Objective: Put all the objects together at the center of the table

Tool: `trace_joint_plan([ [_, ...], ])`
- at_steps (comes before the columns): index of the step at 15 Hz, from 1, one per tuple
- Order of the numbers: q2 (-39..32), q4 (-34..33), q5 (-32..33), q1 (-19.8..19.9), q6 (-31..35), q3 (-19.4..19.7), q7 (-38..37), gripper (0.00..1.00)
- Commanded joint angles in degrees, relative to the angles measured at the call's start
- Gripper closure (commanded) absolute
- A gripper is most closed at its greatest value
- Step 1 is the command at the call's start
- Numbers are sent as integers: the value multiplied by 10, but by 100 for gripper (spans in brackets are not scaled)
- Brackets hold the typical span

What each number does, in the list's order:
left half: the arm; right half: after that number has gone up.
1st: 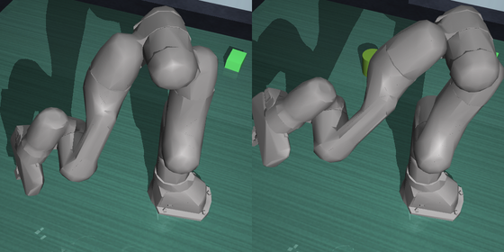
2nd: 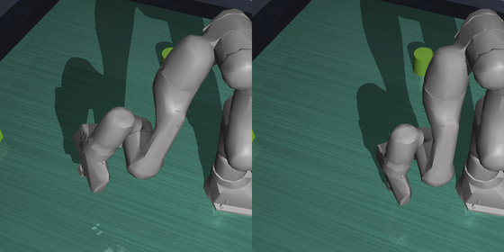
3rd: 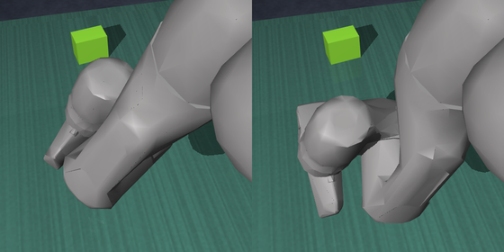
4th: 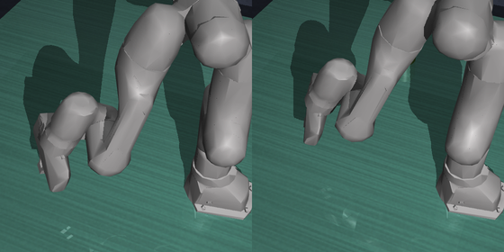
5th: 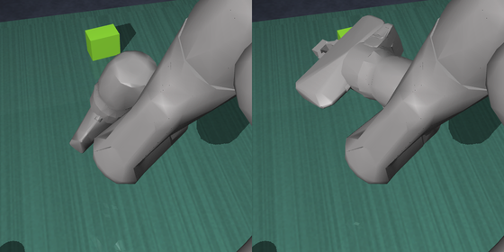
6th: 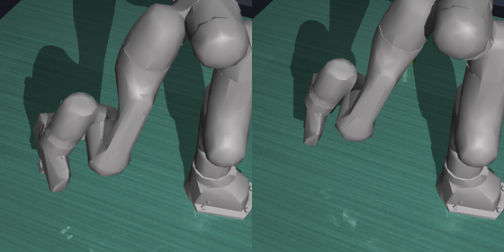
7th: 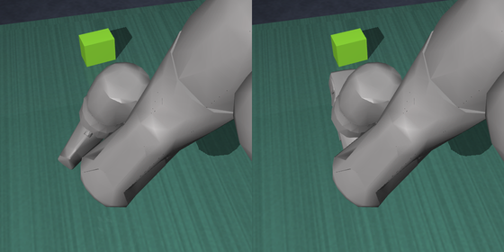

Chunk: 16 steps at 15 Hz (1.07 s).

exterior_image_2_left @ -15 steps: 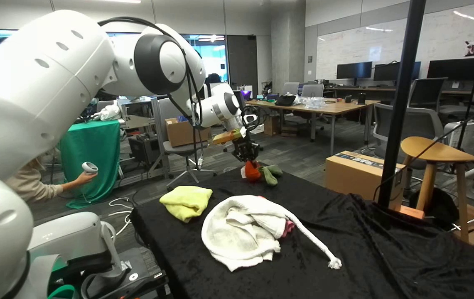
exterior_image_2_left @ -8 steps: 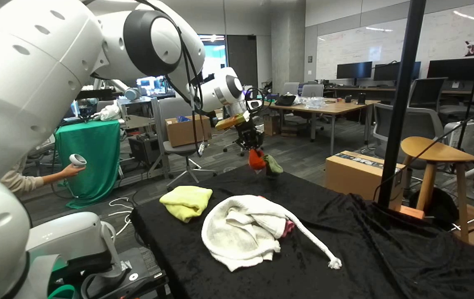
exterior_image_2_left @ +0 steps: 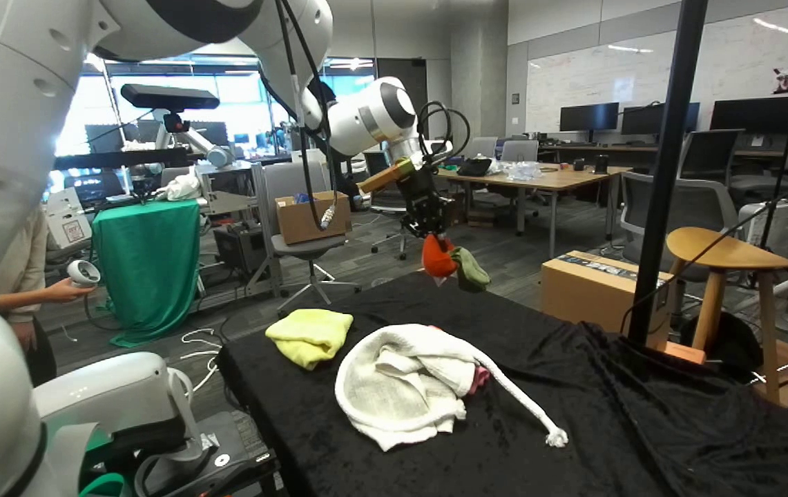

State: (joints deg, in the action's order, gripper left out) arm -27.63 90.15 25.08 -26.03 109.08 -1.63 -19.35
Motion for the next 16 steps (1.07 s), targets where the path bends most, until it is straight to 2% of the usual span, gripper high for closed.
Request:
trace_joint_plan([
  [1, 96, 115, -15, 49, -11, -11, 5, 97],
  [11, 209, 275, -48, 172, -9, 3, 12, 97],
  [16, 260, 334, -72, 205, 17, 1, 19, 97],
])
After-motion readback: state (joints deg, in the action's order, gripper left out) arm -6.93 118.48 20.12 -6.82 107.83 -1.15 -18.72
